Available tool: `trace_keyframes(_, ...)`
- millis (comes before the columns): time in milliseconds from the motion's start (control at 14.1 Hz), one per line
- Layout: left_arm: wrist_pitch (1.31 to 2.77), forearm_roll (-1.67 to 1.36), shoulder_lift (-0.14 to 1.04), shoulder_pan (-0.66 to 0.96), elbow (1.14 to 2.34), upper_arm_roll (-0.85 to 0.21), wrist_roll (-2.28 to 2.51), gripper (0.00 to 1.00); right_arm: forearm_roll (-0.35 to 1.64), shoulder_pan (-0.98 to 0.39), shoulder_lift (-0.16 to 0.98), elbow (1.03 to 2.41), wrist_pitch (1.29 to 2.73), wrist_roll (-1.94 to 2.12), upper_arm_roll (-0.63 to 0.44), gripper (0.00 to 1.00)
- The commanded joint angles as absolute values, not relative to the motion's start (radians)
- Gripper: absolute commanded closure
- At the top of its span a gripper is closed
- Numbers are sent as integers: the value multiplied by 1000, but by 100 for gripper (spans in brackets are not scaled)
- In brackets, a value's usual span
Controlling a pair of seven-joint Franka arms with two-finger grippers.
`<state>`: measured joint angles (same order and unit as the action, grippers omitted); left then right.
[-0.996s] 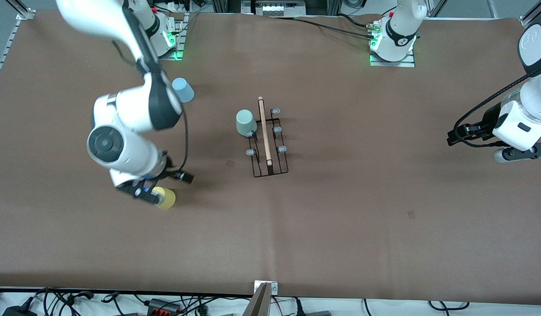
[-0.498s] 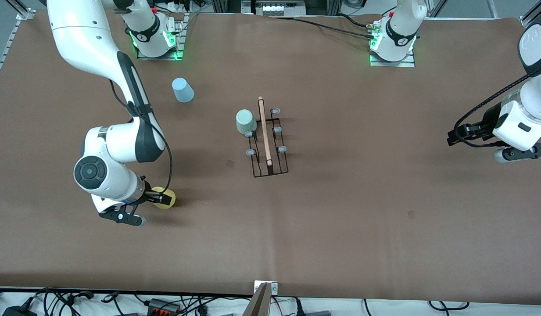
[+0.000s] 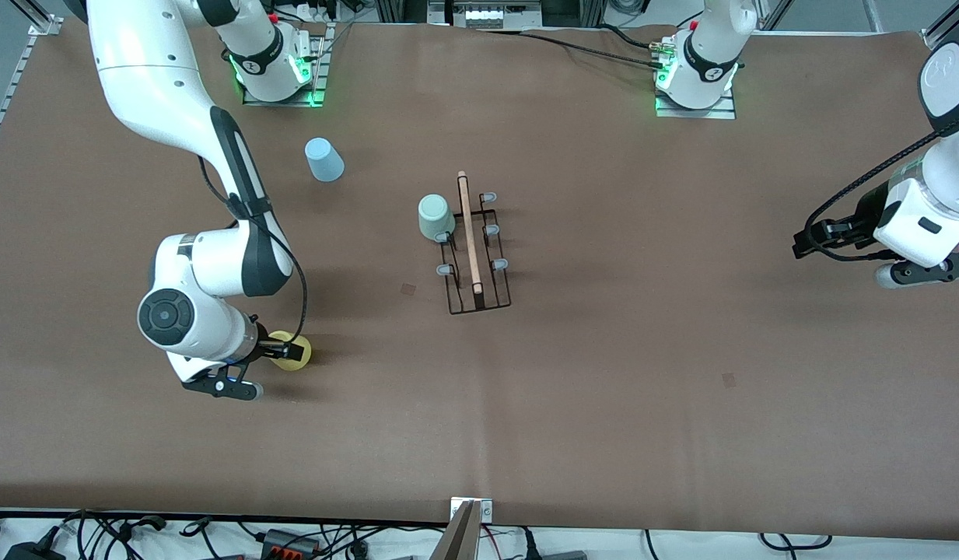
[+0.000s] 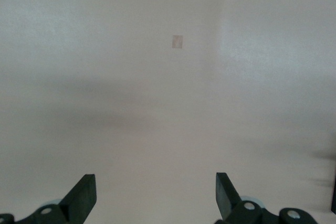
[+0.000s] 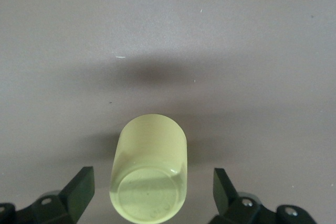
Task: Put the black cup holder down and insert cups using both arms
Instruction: 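Release the teal cup and grasp the yellow cup with the right gripper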
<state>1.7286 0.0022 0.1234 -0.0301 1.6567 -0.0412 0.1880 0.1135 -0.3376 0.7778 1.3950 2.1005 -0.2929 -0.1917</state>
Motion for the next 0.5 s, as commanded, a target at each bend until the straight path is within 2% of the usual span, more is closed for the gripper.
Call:
trace_keyframes(0, 1724, 15, 100, -34, 1671, -43, 195, 0, 112, -327, 798, 1371, 2095, -265, -176, 0)
trace_keyframes(285, 1724, 15, 100, -34, 1671, -43, 195, 0, 114, -324, 816, 1371, 2092, -242, -166, 0)
trace_keyframes(356, 1723, 15, 100, -34, 1671, -43, 195, 0, 112, -325, 816, 1371, 2091, -241, -166, 16)
trace_keyframes(427, 1724, 17, 100, -34, 1671, -43, 195, 0, 112, -325, 816, 1370, 2089, -236, -166, 40)
